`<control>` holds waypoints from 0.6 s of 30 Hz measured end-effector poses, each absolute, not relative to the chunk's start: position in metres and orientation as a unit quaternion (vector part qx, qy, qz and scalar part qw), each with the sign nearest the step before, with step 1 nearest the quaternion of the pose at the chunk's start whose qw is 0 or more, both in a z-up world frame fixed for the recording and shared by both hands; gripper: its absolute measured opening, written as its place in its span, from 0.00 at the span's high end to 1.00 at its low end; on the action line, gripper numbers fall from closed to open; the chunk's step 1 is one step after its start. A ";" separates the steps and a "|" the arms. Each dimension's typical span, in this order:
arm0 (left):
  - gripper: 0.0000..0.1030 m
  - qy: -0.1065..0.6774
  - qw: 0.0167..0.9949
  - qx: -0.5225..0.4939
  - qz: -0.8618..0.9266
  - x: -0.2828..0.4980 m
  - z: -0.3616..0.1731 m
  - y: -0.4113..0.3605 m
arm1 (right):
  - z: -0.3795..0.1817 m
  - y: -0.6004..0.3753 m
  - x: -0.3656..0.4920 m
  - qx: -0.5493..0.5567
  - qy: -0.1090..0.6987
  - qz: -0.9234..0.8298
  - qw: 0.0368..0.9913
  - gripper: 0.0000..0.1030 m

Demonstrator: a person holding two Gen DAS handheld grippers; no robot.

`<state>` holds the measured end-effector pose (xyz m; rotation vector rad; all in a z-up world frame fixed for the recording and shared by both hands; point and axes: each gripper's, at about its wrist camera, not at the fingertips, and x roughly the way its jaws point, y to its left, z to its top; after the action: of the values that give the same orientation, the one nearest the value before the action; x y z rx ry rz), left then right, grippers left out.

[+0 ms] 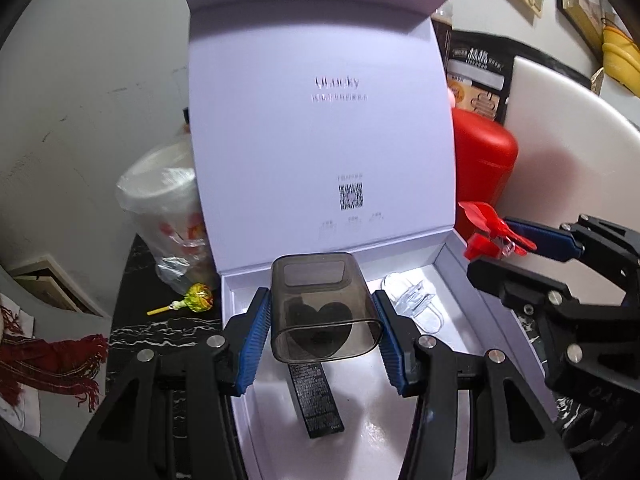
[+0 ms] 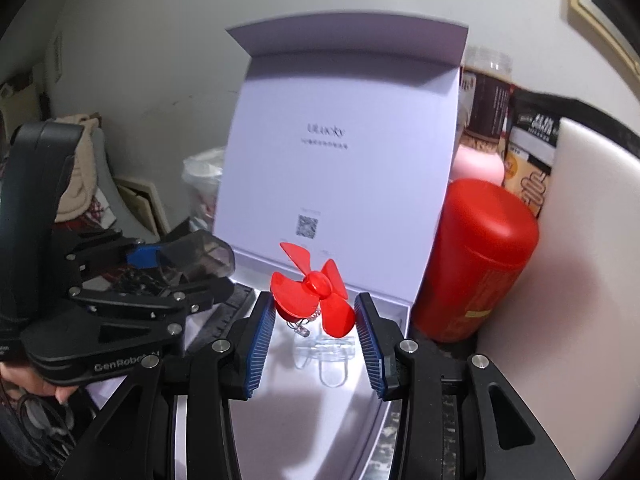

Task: Organize rigid objects
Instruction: 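Lower the dark case and red fan into the box and open both tools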

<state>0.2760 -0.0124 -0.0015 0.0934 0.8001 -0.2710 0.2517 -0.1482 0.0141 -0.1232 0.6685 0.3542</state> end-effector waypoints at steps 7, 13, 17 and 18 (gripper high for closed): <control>0.52 0.406 0.903 0.052 -0.130 0.289 -0.017 -0.016 | -0.006 -0.151 0.275 -0.053 0.356 0.168 0.918 0.60; 0.52 0.423 0.894 0.058 -0.136 0.295 -0.030 -0.020 | -0.017 -0.150 0.284 -0.058 0.375 0.160 0.911 0.60; 0.52 0.429 0.892 0.060 -0.132 0.299 -0.034 -0.024 | -0.023 -0.148 0.287 -0.060 0.385 0.156 0.908 0.60; 0.51 0.430 0.892 0.059 -0.127 0.300 -0.035 -0.024 | -0.024 -0.147 0.288 -0.060 0.388 0.156 0.907 0.60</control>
<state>0.3005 -0.0238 -0.0345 0.1234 0.8929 -0.2640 0.2878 -0.1474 -0.0243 -0.1243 0.8005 0.3213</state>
